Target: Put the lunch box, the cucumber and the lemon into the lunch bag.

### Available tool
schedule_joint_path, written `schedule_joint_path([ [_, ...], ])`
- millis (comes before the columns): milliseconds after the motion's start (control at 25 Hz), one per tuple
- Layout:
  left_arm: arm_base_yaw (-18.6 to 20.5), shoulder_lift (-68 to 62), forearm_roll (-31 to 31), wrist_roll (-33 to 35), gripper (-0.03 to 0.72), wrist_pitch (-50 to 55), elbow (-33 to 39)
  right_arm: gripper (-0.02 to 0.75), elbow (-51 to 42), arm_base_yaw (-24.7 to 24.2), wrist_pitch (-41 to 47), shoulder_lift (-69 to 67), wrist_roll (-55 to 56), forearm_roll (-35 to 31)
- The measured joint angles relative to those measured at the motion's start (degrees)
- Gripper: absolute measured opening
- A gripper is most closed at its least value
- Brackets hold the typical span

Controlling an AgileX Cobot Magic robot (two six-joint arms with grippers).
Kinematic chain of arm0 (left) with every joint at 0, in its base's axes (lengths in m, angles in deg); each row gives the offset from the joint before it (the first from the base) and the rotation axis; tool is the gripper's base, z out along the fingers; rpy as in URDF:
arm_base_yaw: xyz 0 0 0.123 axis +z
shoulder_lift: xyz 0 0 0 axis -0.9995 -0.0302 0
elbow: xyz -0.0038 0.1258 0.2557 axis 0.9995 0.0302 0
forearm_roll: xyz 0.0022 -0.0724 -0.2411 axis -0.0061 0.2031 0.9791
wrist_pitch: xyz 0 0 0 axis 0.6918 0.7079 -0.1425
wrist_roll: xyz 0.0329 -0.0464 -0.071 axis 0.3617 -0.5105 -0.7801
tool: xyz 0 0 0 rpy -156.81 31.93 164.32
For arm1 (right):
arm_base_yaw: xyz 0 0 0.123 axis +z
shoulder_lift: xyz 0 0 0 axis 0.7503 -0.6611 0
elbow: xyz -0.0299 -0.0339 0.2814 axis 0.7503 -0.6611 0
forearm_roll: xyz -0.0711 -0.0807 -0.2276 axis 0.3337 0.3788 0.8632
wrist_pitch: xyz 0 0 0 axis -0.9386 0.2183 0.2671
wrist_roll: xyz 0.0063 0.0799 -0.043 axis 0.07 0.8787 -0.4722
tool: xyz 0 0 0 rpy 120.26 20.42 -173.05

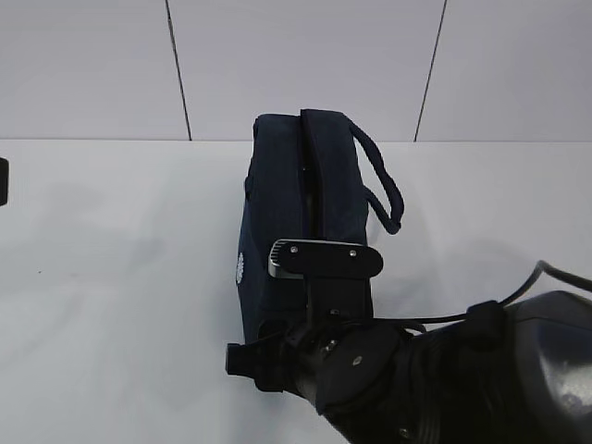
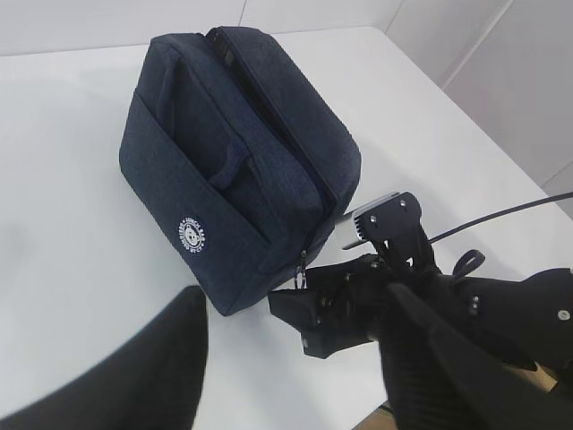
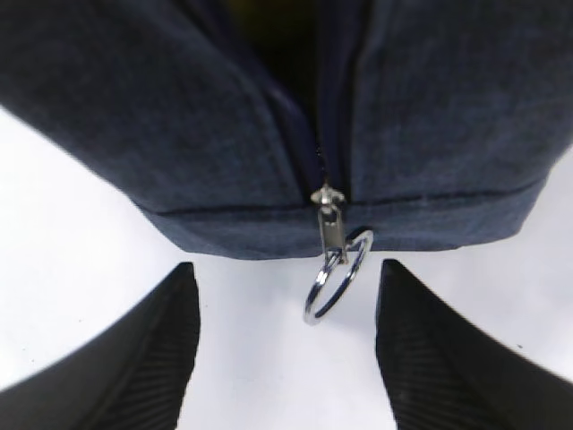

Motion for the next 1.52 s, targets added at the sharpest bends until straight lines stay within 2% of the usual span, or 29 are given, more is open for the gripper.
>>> schedule_joint_path([
  [720, 0.00, 0.00, 0.00, 0.00, 0.428, 0.34, 0.17, 0.477, 0.00, 0.00, 0.51, -1.36, 1.05, -0.89],
  [1520, 0.00, 0.00, 0.00, 0.00, 0.428, 0.34, 0.17, 0.475, 0.03, 0.00, 5.95, -1.36, 1.87, -0.89],
])
